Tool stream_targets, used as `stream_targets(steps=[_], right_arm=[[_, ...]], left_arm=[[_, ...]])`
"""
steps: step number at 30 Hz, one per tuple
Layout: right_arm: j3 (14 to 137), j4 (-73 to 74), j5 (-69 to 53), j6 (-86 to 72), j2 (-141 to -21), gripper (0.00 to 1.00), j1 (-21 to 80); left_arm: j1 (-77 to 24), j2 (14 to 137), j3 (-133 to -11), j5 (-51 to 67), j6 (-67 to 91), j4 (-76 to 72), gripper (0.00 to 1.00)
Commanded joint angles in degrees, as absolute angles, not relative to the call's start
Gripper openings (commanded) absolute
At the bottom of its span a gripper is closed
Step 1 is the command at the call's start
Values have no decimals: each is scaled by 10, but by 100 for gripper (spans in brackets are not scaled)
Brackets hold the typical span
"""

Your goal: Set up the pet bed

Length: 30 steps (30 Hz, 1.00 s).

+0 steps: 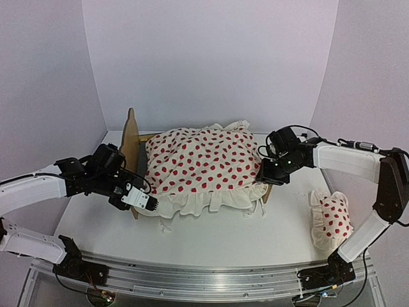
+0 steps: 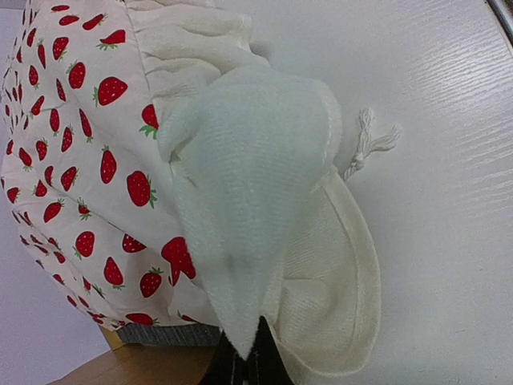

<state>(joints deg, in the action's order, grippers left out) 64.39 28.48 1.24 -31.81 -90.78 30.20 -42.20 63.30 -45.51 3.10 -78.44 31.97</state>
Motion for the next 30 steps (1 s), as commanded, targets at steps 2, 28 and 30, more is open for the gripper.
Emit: stream_targets(steps=[2, 28, 30], right_arm=[[668, 349, 47, -258, -869, 40, 328], [557, -491, 47, -171, -1198, 49, 663], [584, -515, 67, -178, -1241, 52, 663]], left_arm=[[-417, 691, -531, 64, -678, 344, 0], [-415, 723, -638, 67, -562, 316, 0], [-416, 722, -638, 67, -564, 314, 0]])
